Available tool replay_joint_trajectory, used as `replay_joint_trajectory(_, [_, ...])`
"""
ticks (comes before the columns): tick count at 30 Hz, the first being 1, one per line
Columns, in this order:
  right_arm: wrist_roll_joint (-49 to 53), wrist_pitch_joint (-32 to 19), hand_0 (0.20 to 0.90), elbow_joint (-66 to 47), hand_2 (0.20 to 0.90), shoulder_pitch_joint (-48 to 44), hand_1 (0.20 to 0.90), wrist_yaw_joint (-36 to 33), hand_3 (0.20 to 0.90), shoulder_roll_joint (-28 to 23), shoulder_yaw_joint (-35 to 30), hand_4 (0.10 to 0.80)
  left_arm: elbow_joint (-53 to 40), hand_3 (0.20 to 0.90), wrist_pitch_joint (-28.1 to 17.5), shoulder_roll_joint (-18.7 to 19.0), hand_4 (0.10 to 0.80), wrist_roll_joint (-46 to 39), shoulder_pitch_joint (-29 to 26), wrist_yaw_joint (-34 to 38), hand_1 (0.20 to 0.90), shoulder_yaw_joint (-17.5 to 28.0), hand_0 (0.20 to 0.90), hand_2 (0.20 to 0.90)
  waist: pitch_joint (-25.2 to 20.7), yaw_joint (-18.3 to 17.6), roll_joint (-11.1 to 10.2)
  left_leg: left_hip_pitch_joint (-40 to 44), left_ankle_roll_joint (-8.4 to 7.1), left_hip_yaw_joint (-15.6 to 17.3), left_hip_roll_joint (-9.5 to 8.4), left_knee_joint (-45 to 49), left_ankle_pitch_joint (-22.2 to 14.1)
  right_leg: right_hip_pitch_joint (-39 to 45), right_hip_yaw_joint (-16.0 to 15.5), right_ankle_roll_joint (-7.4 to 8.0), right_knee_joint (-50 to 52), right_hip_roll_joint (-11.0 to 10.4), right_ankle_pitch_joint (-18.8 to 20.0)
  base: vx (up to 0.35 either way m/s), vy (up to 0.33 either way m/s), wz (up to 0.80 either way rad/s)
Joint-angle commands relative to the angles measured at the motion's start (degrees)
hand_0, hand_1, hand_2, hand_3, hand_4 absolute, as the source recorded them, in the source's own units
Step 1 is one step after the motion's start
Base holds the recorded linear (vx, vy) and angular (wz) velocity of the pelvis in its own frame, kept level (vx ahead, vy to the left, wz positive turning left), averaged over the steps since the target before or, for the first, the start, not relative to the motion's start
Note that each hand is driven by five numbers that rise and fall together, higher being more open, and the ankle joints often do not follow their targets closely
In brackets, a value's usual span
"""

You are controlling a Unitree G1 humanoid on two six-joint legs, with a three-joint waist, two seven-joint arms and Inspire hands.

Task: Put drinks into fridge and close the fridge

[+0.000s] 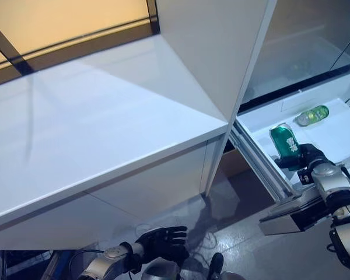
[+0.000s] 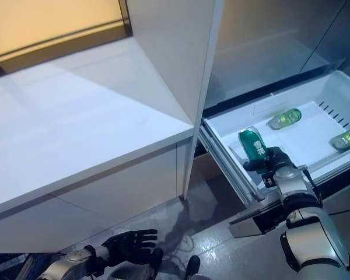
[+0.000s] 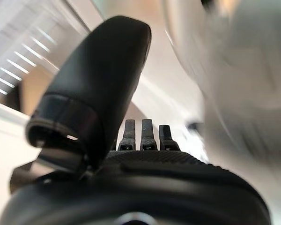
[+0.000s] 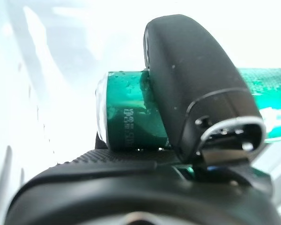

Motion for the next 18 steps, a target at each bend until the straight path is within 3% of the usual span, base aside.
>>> replay_joint_trajectory(1, [-1.99,-2.90,0.300,-1.30,0.300,-8.62,0.300,-0.01,0.200,-4.69,0.13,0.100,1.19,0.900,-12.77,-0.65,0.800,10.02,-2.83,4.99,0.900,2.21,0.900,0.900,0.61,1.06,-1.01,-5.36,-0.14,1.82,-0.26,6.44,-4.00,-5.05,3.10,-0.14,10.66,1.14,-6.79,-0.093,-0.057,0.00])
replay_joint_trajectory(7, [-3.60,-1.34,0.300,-0.34,0.300,-7.87,0.300,4.18,0.200,-5.04,1.25,0.100,14.43,0.900,-18.48,-1.71,0.800,23.52,-5.63,12.12,0.900,6.56,0.900,0.900,3.76,0.85,-1.64,-8.71,0.08,2.23,0.29,7.98,-3.49,-9.10,3.09,-0.53,12.98,1.41,-6.38,-0.072,-0.023,0.01])
replay_joint_trajectory(16, [-6.02,1.42,0.300,1.09,0.300,-9.59,0.300,8.24,0.200,-5.56,2.89,0.100,18.17,0.900,-16.23,-3.19,0.800,21.02,-8.15,10.86,0.900,8.90,0.900,0.900,5.89,0.47,-1.39,-11.05,-0.06,2.59,0.35,9.14,-3.23,-12.12,3.06,-0.64,14.75,1.09,-6.13,-0.056,0.026,-0.02])
replay_joint_trajectory(18, [-6.02,2.15,0.867,1.17,0.867,-9.77,0.867,8.84,0.862,-5.63,2.87,0.762,17.13,0.900,-16.08,-3.33,0.800,20.23,-8.10,9.64,0.900,8.72,0.900,0.900,6.07,0.44,-1.38,-11.12,-0.09,2.67,0.41,8.93,-3.14,-12.36,3.10,-0.55,14.73,1.09,-5.98,-0.061,0.011,-0.01])
